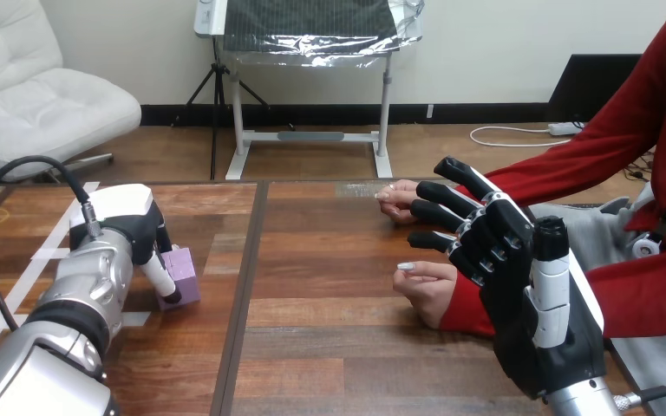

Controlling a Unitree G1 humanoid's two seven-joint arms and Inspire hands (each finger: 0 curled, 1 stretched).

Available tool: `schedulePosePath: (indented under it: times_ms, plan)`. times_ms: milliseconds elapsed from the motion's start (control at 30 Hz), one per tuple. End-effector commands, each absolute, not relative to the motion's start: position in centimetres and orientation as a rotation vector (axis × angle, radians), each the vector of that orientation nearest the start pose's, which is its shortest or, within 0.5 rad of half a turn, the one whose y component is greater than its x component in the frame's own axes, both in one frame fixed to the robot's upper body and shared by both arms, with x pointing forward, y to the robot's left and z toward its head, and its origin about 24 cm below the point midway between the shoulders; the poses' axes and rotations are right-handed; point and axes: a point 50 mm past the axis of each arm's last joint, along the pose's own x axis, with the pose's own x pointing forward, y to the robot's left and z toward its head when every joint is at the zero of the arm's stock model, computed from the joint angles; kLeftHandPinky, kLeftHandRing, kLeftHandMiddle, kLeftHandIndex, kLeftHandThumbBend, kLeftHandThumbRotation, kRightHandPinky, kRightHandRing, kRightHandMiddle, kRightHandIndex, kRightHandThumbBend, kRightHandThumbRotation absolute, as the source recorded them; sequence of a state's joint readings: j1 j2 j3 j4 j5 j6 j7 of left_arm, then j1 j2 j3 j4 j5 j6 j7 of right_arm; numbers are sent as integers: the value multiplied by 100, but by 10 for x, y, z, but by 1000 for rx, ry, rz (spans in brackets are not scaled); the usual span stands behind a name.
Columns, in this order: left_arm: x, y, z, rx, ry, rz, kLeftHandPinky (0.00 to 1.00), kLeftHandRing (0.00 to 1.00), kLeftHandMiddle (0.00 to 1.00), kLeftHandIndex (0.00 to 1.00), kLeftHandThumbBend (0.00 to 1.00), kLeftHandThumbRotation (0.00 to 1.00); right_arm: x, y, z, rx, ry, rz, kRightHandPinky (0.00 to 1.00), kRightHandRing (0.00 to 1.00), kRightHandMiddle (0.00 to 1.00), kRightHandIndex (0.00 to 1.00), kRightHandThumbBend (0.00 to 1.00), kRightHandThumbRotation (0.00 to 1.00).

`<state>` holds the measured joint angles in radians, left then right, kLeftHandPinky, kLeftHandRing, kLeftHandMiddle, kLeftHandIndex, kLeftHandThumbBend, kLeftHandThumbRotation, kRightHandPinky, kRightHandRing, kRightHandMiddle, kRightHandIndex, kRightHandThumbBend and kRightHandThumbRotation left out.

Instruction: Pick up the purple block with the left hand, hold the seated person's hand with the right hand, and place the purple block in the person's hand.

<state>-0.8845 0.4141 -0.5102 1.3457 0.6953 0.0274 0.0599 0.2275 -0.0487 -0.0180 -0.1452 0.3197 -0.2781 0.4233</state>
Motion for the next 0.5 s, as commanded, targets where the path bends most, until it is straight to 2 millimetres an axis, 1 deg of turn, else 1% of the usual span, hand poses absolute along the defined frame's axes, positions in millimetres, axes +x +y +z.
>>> schedulePosePath:
  times_ms: [0,467]
  plan:
    - [376,231,53,1471,387,-105,64,61,61,50,74,0,212,-161,75,192,-347,318,71,81,81,86,83,96]
    - [376,230,52,1459,362,-88,64,59,60,49,75,0,212,-160,74,193,-348,319,71,82,81,86,82,96]
